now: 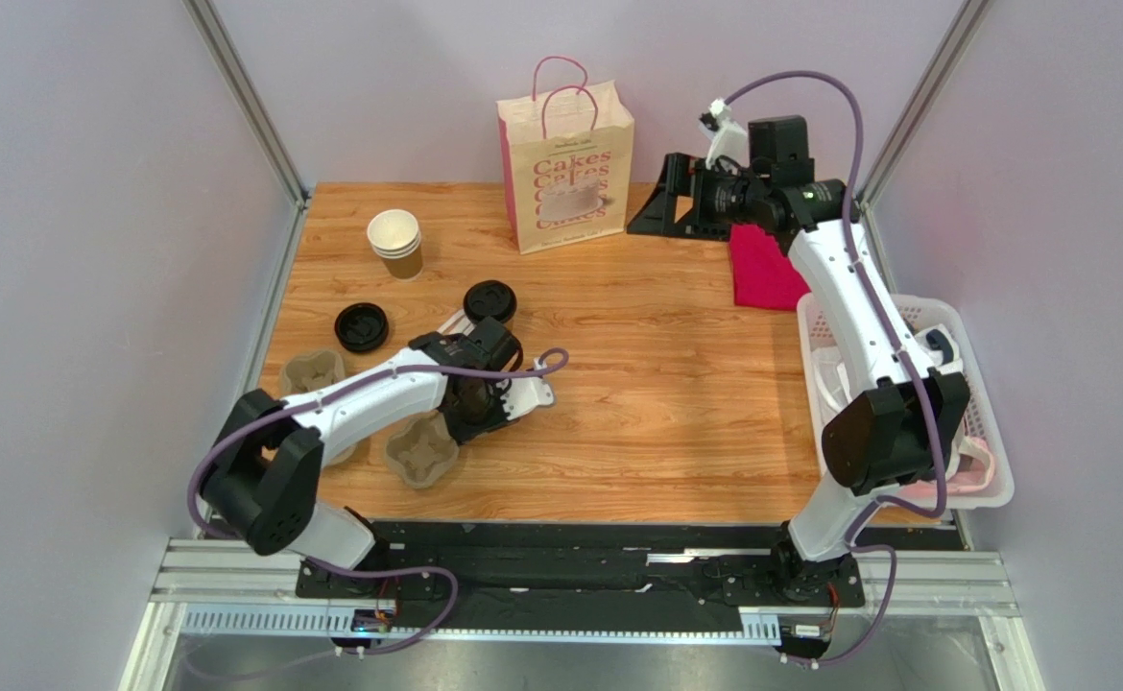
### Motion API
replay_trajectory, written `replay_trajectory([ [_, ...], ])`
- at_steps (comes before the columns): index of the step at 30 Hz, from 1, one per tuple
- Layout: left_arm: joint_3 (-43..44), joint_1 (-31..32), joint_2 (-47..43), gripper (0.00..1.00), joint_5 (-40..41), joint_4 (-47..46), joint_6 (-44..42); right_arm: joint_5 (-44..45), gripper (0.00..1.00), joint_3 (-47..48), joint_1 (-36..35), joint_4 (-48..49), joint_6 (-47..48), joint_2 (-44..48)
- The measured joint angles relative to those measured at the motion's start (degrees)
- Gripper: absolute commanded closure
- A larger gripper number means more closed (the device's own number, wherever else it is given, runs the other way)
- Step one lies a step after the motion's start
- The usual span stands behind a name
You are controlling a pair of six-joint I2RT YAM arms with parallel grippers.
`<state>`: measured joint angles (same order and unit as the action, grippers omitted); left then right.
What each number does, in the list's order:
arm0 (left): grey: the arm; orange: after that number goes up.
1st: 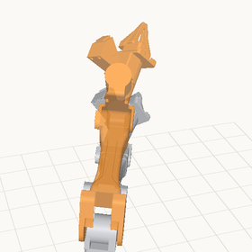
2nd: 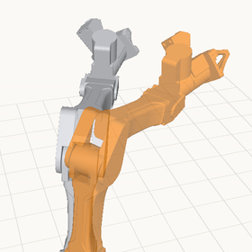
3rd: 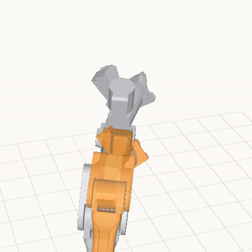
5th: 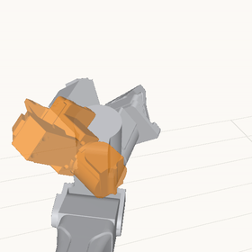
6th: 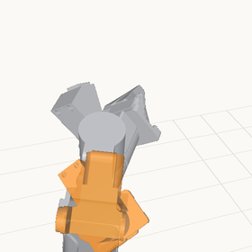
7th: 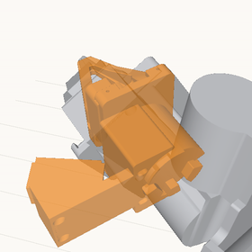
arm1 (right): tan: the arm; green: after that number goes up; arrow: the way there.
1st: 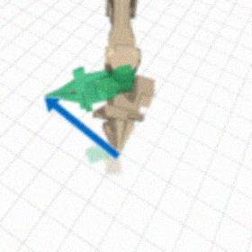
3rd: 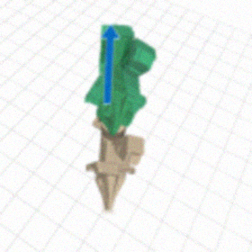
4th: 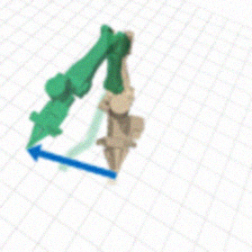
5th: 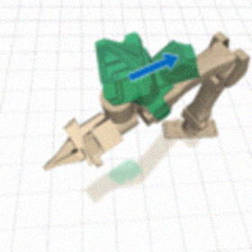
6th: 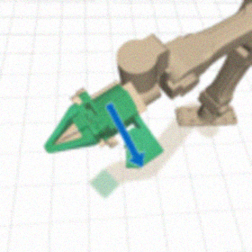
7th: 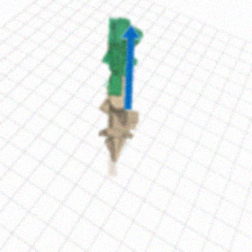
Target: Pack the takeout coffee
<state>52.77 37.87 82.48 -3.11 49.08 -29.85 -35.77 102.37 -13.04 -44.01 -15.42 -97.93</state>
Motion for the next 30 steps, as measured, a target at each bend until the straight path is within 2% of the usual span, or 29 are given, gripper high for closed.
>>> replay_trajectory([
  [4,0.15,-0.09,4.11,1.00,3.34,-4.44,1.90,1.97,0.00,1.92,1.86,-1.79,1.62,1.66],
  [6,0.15,-0.09,4.94,0.94,4.79,-5.86,3.41,2.40,0.00,1.53,2.34,-2.56,1.84,2.69],
  [7,0.15,-0.09,5.22,0.78,5.49,-6.27,4.11,2.67,0.00,1.27,2.47,-2.89,1.86,3.13],
  [9,0.17,-0.20,5.25,0.62,5.77,-6.27,4.79,2.97,0.00,0.26,2.62,-3.34,2.03,4.15],
  [10,0.28,-0.48,4.94,0.43,5.03,-5.70,5.46,3.10,0.00,-0.15,2.62,-3.54,2.19,4.52],
  [13,0.81,-1.88,2.29,0.26,1.29,-2.21,5.44,3.32,0.00,-0.35,2.69,-3.96,2.43,5.05],
  [16,4.63,-2.75,-3.69,0.22,-2.64,4.04,4.94,3.39,0.00,-0.37,2.86,-4.20,2.84,5.73],
  [21,22.23,-3.72,-8.33,0.18,-6.43,11.96,1.64,3.37,0.00,-0.46,4.13,-4.20,3.28,7.41],
  [26,44.22,-11.54,-3.48,0.20,-10.43,11.82,-1.62,3.37,0.00,-1.90,5.22,-4.15,3.48,9.51],
  [30,58.16,-18.80,4.79,0.20,-17.20,3.91,-2.62,3.45,0.00,-3.98,5.64,-4.13,3.74,10.58],
])
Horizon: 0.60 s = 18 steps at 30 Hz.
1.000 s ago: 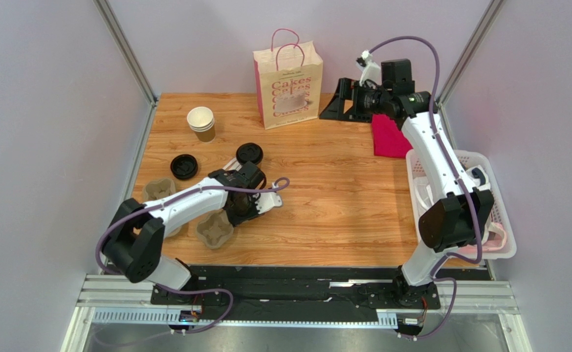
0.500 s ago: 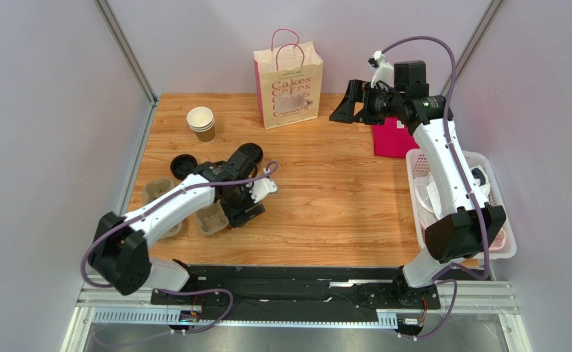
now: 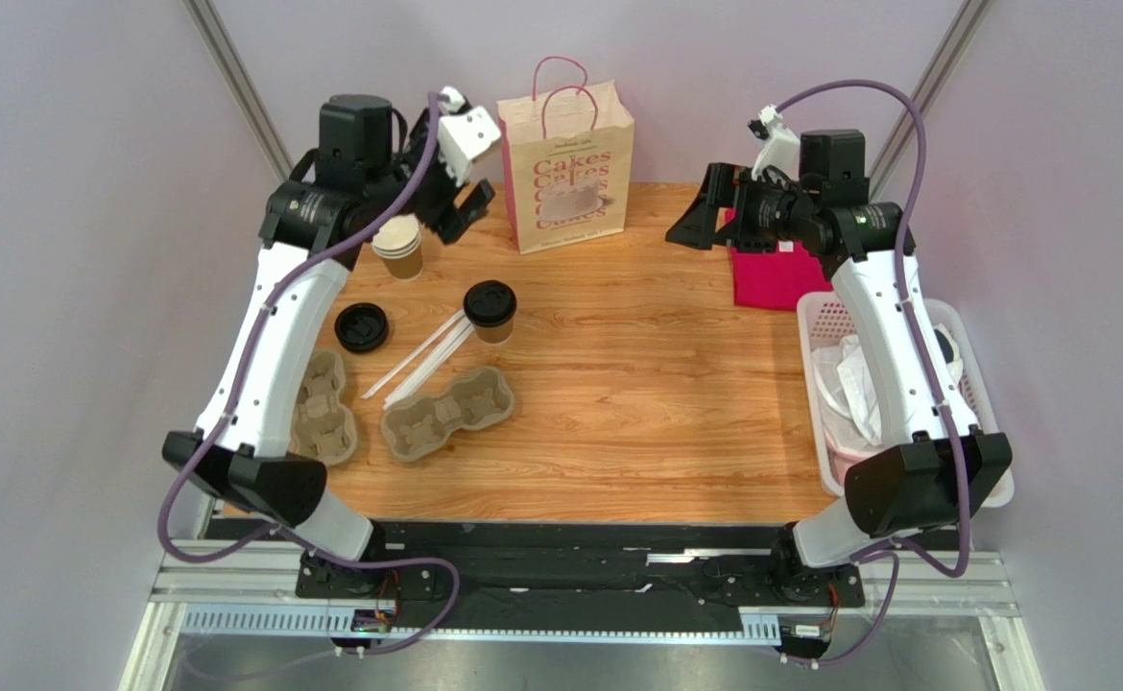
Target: Pack the takeout coffee
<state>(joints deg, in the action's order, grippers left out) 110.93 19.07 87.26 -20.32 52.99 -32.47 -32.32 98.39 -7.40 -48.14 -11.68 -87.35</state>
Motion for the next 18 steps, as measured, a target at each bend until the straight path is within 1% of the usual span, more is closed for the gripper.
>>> replay_trajectory([
  [2,0.87,-1.60,2.62,0.20,-2.99,-7.80,-0.09,0.24,0.00,-1.64,0.00,0.15,0.15,0.72],
  [5,0.74,-2.01,6.56,0.21,-6.97,-17.90,-0.81,0.50,0.00,-3.37,0.09,0.31,0.35,1.68],
  [9,1.49,-1.95,13.64,0.21,-13.03,-28.74,-2.89,0.98,0.00,-4.90,0.22,0.42,1.01,3.30],
  [12,5.09,-1.90,20.68,0.22,-15.63,-33.18,-4.46,1.55,0.00,-5.53,0.37,0.55,1.44,4.63],
  [14,9.22,-1.95,25.99,0.22,-16.37,-34.93,-5.44,1.90,0.00,-5.77,0.44,0.50,1.70,5.38],
  [18,14.75,-2.05,33.66,0.23,-16.72,-34.99,-9.49,1.97,0.00,-5.95,0.57,0.55,2.19,6.45],
])
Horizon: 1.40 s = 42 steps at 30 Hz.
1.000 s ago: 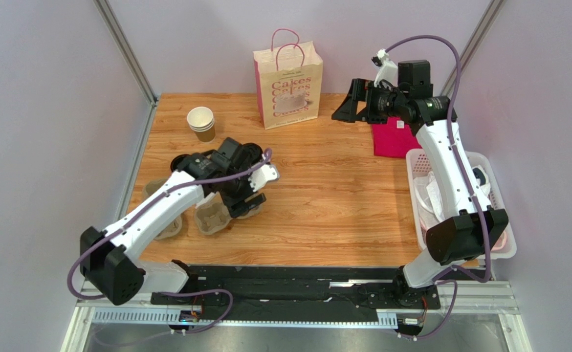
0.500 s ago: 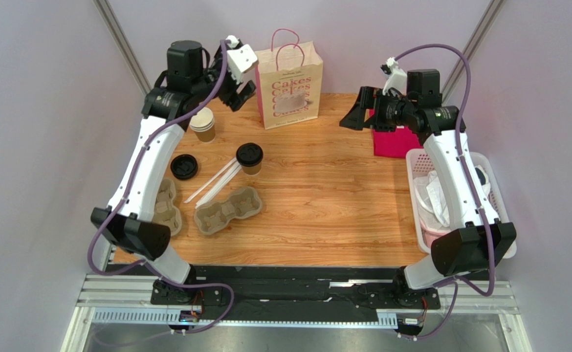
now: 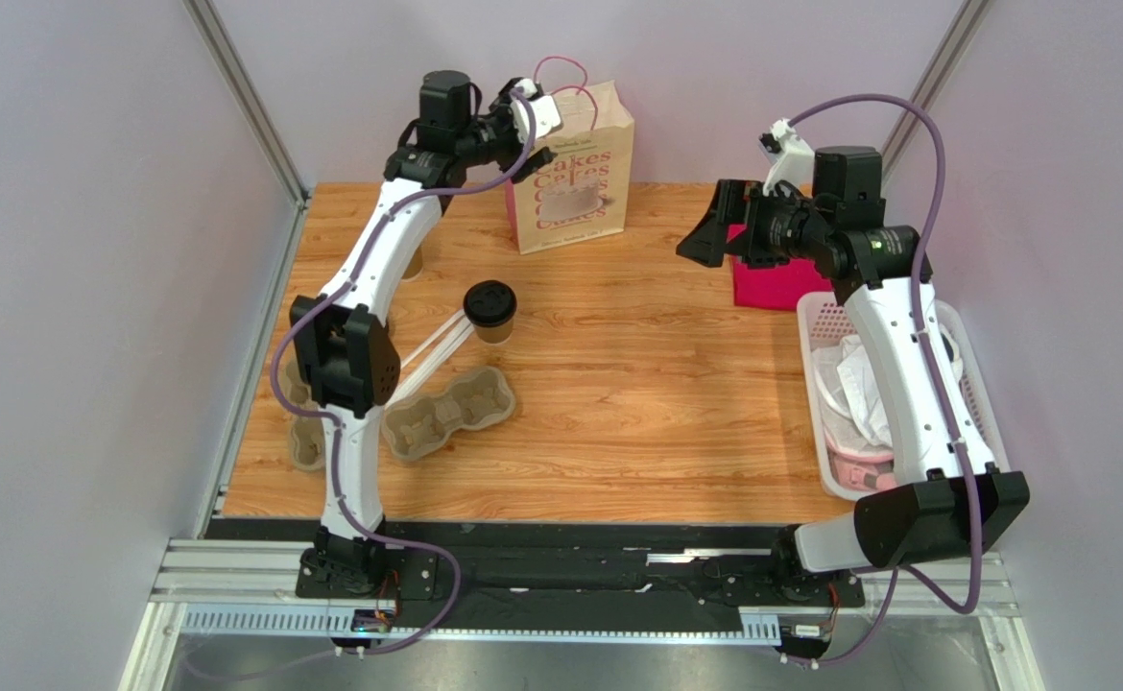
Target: Pack the takeout coffee
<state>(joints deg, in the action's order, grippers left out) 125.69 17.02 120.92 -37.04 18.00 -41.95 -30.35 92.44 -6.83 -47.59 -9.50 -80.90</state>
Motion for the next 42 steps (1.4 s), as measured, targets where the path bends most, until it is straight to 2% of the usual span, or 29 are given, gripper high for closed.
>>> replay_trajectory([
  [2,2.54,-0.22,3.04,0.24,0.11,1.18,-2.45,0.00,0.00,-0.37,0.09,-0.02,0.17,0.50],
  [4,4.02,-0.42,5.31,0.31,1.07,2.14,-5.09,0.00,0.00,-0.48,0.33,-0.02,0.35,0.55],
  [5,4.20,-0.52,5.73,0.37,1.33,2.36,-5.75,0.07,0.00,-0.52,0.48,-0.02,0.39,0.55],
  [6,4.28,-0.59,6.34,0.50,1.81,2.84,-6.88,0.11,0.00,-0.55,0.68,-0.07,0.39,0.55],
  [11,4.35,-0.59,7.17,0.79,2.16,5.73,-10.19,0.15,0.00,0.42,2.73,-0.90,1.11,0.33],
  [12,4.35,-0.48,7.13,0.93,2.14,5.84,-10.86,0.13,0.00,1.18,3.61,-1.36,1.40,0.13],
  [13,4.35,-0.37,7.10,1.00,2.10,5.88,-11.37,0.22,0.00,2.14,4.48,-1.86,1.64,-0.11],
  [17,3.72,0.48,6.49,1.00,1.81,6.67,-12.68,0.24,0.01,6.25,8.66,-3.17,2.95,-1.09],
  [22,-1.25,4.26,1.33,1.00,3.67,8.48,-11.43,0.28,0.03,10.84,12.90,-4.76,5.09,-2.38],
  [30,-11.87,19.82,-12.87,1.00,19.06,8.66,-0.70,0.33,0.09,18.05,14.91,-6.56,5.68,-5.20],
  [34,-18.53,28.13,-20.76,1.00,24.92,8.83,5.40,0.31,0.17,18.29,14.91,-6.62,4.79,-5.57],
  [36,-20.06,31.21,-22.77,1.00,27.76,9.11,8.48,0.35,0.21,18.16,14.91,-6.62,4.61,-5.75],
  [42,-20.28,39.78,-22.21,1.00,39.82,12.57,17.44,2.99,0.25,15.15,14.82,-8.55,6.86,-5.68],
])
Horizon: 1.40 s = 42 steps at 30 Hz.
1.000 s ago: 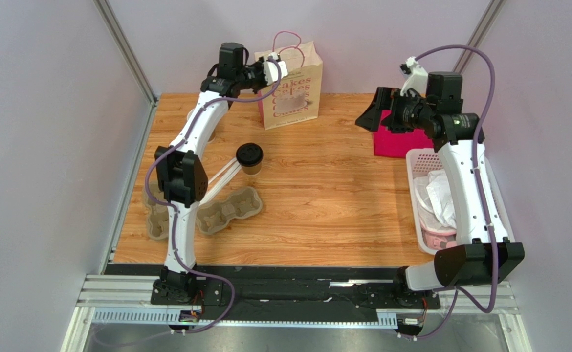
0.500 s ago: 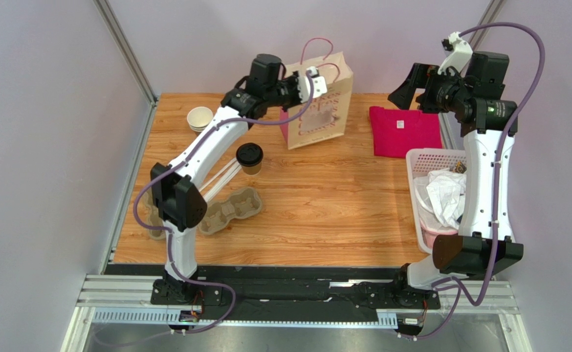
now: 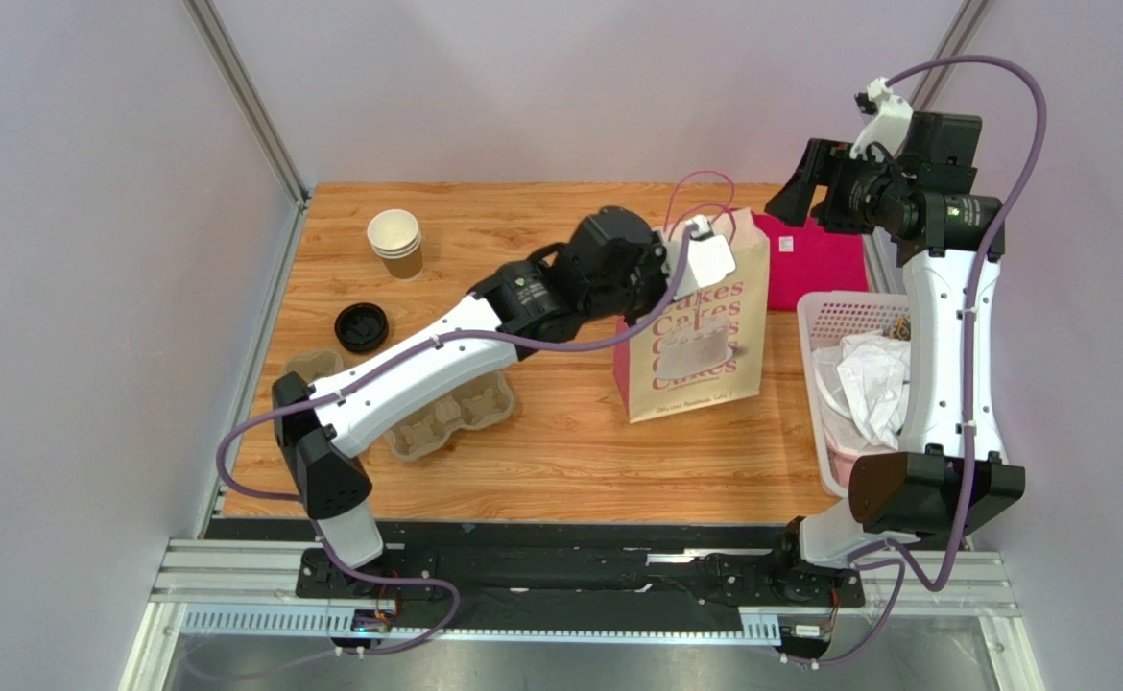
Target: Pack the takeout coffee
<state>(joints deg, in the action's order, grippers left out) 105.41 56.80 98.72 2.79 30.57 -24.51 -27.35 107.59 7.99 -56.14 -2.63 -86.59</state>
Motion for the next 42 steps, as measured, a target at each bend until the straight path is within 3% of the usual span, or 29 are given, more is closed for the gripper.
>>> replay_trajectory([
  [12,0.74,5.03,3.67,1.00,12.68,5.57,8.02,3.41,0.35,-10.38,-0.37,-3.23,4.17,2.45],
  [22,0.42,7.96,3.67,1.00,13.94,8.22,11.76,1.14,0.39,-10.58,-1.51,-5.05,5.92,2.99],
  [34,0.39,8.11,3.67,1.00,14.43,8.70,14.58,2.27,0.47,-18.78,-3.85,-7.08,6.16,8.70],
  [37,0.37,8.22,3.65,1.00,14.29,8.72,15.26,4.39,0.57,-19.69,-4.02,-6.99,6.16,9.31],
  [40,0.15,8.70,3.58,1.00,14.29,8.70,15.58,6.67,0.84,-20.26,-4.07,-6.69,6.08,9.42],
  [41,0.02,8.87,3.50,1.00,14.29,8.68,15.72,7.34,0.99,-20.35,-4.07,-6.64,5.81,9.35],
  [42,-0.15,9.07,3.34,1.00,14.29,8.66,15.89,8.00,1.00,-20.35,-4.07,-6.56,5.57,9.22],
])
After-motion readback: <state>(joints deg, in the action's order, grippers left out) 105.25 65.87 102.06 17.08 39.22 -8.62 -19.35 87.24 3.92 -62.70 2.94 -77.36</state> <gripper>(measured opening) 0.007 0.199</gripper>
